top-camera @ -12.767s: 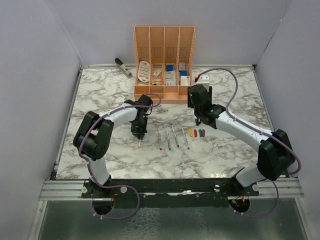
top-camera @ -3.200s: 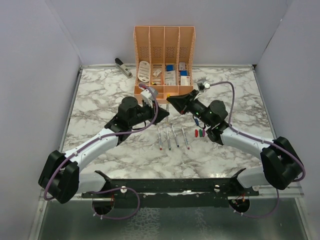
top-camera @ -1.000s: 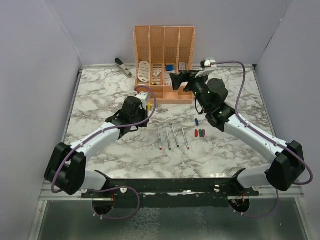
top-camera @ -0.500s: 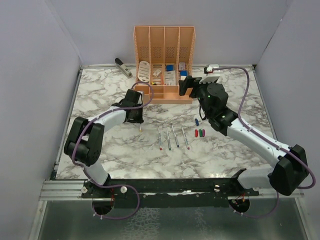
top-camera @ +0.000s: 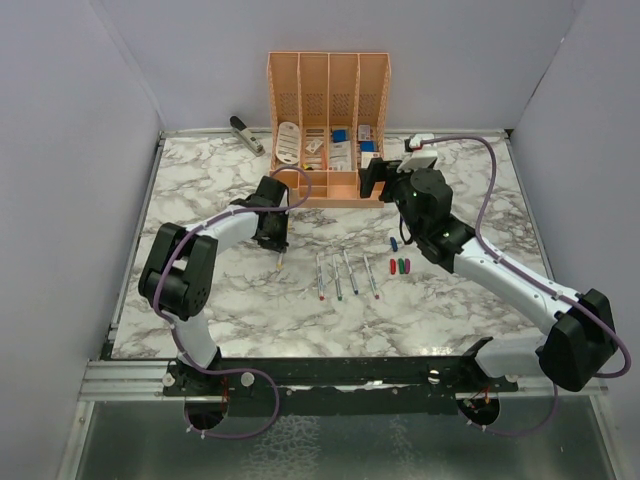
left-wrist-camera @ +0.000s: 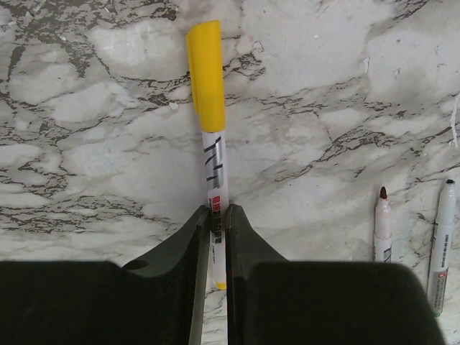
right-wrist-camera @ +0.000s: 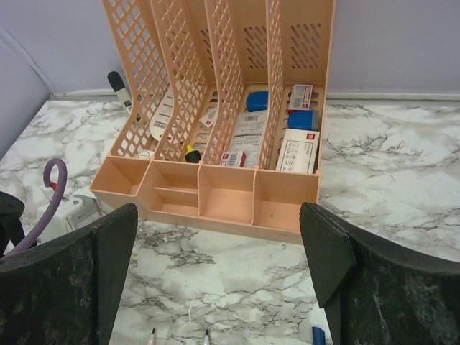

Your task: Insert the pens into the pen caps

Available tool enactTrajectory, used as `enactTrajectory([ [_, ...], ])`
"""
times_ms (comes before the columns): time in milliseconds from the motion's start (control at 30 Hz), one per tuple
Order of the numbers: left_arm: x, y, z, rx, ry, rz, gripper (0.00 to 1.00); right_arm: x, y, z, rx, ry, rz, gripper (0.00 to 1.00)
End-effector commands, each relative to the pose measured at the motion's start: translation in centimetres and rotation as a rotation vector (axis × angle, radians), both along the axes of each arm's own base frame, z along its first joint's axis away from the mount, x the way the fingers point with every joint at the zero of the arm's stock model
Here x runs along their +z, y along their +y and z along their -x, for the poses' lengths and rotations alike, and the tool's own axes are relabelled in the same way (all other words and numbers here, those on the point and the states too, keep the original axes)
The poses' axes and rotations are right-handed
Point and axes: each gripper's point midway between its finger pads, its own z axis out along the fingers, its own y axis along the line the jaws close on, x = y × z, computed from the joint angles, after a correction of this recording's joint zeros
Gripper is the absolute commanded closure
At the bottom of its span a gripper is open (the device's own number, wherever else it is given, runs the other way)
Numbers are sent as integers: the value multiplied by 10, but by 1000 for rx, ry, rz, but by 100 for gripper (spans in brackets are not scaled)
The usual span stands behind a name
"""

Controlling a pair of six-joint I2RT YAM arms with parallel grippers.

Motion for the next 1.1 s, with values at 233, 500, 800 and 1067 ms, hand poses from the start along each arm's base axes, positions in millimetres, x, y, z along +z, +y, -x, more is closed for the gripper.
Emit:
enactTrajectory([
  [233,3,15,-18,40,-25,-72,80,-6,-2,7,16,16,7,6],
  [500,3,19,-33,48,-40,-81,79,-10,-3,6,9,21,21,6],
  [800,7,16,-36,51,-47,-56,63,-14,-4,6,9,31,26,6],
  [1067,54,12,-50,44,-162,-23,58,-19,-14,4,-53,38,20,0],
])
